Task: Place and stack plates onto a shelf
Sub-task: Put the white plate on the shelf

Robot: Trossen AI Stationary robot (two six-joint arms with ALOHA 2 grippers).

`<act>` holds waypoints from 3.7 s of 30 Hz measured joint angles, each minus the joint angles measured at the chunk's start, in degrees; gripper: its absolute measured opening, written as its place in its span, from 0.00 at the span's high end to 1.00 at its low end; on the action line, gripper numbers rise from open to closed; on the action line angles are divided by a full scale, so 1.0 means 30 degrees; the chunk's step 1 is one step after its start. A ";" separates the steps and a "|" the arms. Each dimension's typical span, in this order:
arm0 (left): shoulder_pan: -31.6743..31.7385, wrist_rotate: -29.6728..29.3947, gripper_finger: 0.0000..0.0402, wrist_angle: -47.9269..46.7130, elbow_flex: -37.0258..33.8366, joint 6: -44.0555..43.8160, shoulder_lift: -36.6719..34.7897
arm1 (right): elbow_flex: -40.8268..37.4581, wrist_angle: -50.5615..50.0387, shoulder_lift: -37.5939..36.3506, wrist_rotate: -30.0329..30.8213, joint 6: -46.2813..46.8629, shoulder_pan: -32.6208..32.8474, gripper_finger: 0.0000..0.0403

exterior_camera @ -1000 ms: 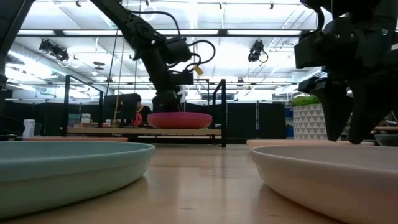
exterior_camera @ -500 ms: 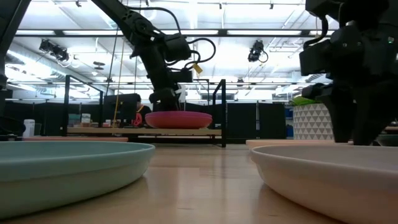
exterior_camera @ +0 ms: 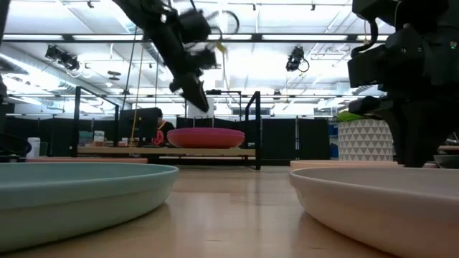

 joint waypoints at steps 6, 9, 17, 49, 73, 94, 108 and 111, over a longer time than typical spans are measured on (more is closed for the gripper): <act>-0.0877 0.0025 0.59 -0.0710 0.0015 -0.0295 -0.1681 | 0.0911 -0.0455 0.0000 0.0015 -0.1232 -0.0007 0.96; -0.1331 0.0103 0.59 -0.1024 0.0023 -0.0990 -0.2128 | 0.1762 -0.0735 0.0000 0.0040 -0.2150 0.0007 0.96; -0.3707 0.3366 0.59 -0.1098 -0.0761 -0.2167 -0.2287 | 0.3763 -0.2174 -0.0007 0.1961 -0.4101 -0.0279 0.96; -1.3060 -0.6007 0.41 0.5374 -0.4575 0.2049 -0.1088 | 0.5756 0.1124 -0.0029 -0.2489 -0.8902 -0.3869 0.96; -1.3266 -0.6343 0.80 0.5364 -0.4582 0.2620 -0.0575 | 0.5756 0.2174 -0.0029 -0.2539 -0.7907 -0.3873 0.88; -1.3547 -0.6445 0.81 0.3754 -0.4546 0.1175 -0.1783 | 0.5756 -0.0136 -0.3373 0.2793 -0.5129 -0.2201 0.61; -1.3642 -1.1230 0.81 -0.0556 -0.4188 -0.0150 -0.3259 | 0.5748 -0.2922 -0.4534 0.8937 -0.1812 0.0395 0.61; -1.3230 -1.1906 0.81 -0.0987 -0.4188 -0.0030 -0.3234 | 0.5748 -0.2973 -0.4753 0.9297 -0.1545 0.0751 0.61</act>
